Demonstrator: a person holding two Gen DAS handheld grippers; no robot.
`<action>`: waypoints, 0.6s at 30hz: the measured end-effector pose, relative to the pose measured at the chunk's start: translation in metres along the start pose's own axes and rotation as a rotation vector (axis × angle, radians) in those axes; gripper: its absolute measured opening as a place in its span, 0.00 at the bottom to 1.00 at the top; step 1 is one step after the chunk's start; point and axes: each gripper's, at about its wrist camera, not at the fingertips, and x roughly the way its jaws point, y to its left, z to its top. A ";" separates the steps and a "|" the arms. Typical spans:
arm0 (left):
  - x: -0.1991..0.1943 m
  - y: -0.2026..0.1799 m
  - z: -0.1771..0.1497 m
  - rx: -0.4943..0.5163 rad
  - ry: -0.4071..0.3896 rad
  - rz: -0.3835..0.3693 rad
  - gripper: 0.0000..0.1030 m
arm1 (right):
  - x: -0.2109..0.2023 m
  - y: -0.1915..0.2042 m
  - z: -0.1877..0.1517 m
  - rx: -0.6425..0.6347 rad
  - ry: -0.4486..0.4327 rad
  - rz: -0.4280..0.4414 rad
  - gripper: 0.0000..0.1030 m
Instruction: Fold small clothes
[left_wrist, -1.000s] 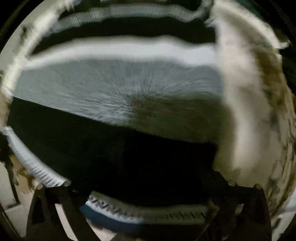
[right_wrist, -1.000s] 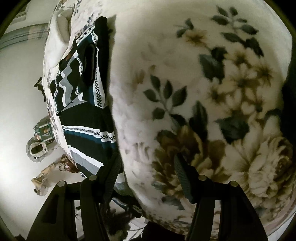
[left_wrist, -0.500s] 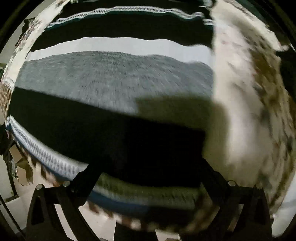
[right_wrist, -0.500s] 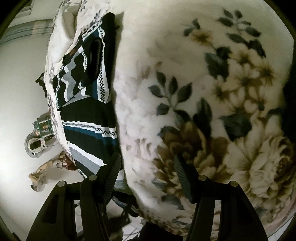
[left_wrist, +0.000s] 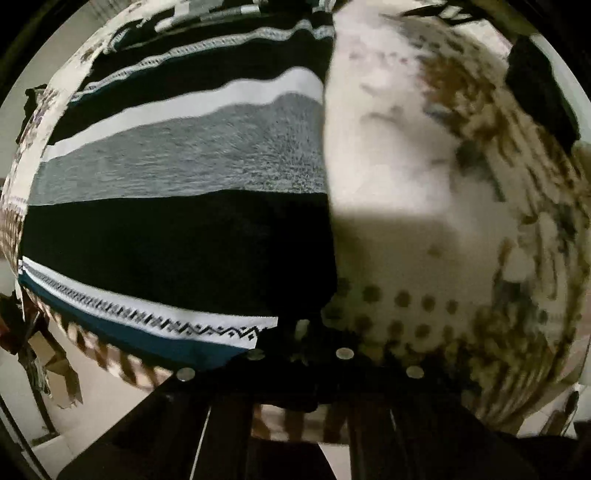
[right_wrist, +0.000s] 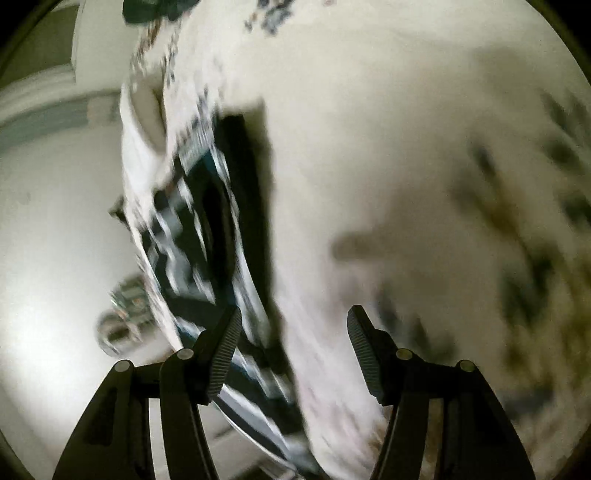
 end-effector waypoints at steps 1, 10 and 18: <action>-0.006 0.002 -0.002 0.001 -0.008 -0.008 0.05 | 0.009 0.004 0.020 0.012 -0.020 0.027 0.60; -0.040 0.015 0.004 0.032 -0.046 -0.038 0.04 | 0.047 0.046 0.080 -0.030 -0.093 -0.026 0.06; -0.064 0.047 0.006 0.030 -0.054 -0.067 0.04 | 0.045 0.061 0.095 -0.071 -0.022 -0.150 0.08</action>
